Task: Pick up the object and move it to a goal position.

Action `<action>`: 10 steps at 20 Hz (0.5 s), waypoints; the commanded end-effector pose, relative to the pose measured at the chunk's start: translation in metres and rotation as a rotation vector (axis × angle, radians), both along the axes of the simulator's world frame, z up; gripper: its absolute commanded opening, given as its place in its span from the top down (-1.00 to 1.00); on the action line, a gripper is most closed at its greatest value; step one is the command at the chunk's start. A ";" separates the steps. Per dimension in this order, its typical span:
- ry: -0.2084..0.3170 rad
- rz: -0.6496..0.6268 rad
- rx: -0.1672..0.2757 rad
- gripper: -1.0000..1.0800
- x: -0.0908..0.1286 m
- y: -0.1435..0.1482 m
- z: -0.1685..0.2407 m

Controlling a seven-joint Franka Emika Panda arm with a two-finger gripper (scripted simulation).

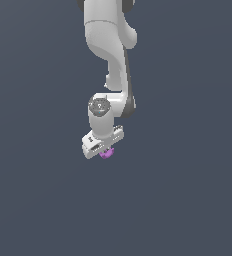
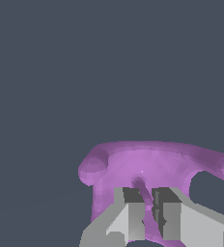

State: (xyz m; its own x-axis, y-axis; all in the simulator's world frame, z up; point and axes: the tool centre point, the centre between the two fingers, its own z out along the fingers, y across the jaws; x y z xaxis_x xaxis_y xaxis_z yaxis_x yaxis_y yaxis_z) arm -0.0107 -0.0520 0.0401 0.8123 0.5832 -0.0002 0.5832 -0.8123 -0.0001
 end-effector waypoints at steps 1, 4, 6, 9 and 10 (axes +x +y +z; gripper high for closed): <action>0.000 0.000 0.000 1.00 0.000 0.000 0.000; 0.000 0.000 0.000 1.00 0.003 0.001 0.001; 0.000 0.000 0.000 1.00 0.007 0.003 0.002; 0.000 0.000 0.000 1.00 0.014 0.006 0.005; 0.000 0.000 0.000 1.00 0.018 0.007 0.006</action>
